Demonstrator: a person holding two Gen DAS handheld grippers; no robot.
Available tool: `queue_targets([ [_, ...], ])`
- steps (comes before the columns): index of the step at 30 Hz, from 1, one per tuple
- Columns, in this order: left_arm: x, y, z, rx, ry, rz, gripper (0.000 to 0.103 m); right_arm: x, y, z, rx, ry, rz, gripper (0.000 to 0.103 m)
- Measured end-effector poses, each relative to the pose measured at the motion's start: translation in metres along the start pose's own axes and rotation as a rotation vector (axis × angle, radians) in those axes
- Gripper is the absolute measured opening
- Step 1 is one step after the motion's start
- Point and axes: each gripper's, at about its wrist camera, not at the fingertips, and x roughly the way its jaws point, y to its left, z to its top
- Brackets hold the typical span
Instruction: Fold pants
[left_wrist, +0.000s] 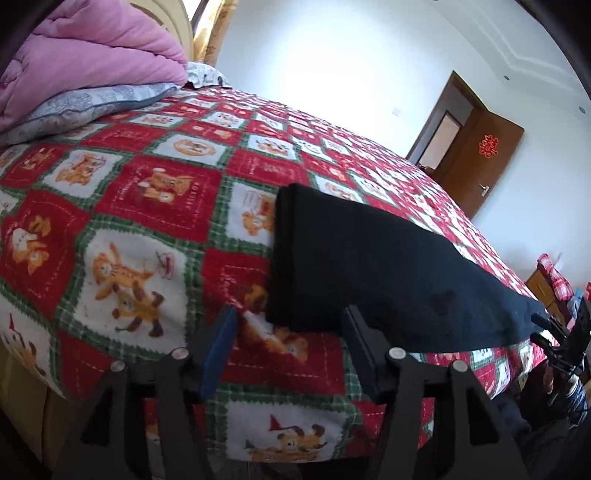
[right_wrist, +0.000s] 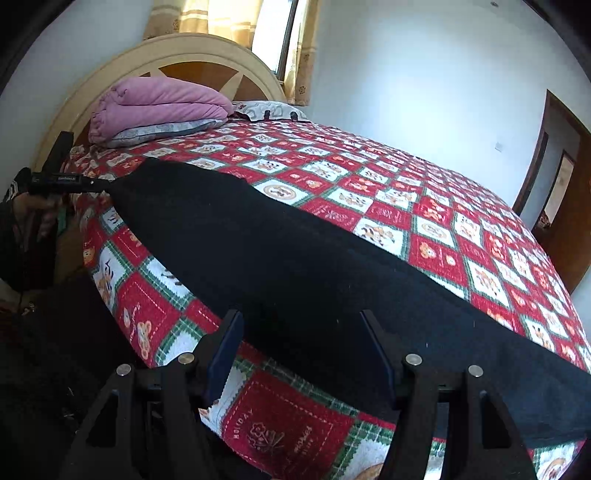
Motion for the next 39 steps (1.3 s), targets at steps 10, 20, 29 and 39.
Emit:
queue_targets([
  [10,0.006,-0.017,0.005,0.049,-0.016,0.023,0.042,0.004,-0.007,-0.003,0.060,0.004,0.005,0.064],
  [20,0.006,-0.024,0.004,0.083,-0.014,0.121,0.020,0.008,-0.002,-0.004,0.060,0.007,0.004,0.064],
  [29,0.005,-0.037,0.001,0.141,-0.043,0.199,0.028,0.009,-0.004,-0.006,0.067,0.007,0.002,0.064],
  [39,0.004,-0.039,0.000,0.140,-0.080,0.229,0.034,0.008,-0.001,-0.007,0.063,0.006,0.003,0.064],
])
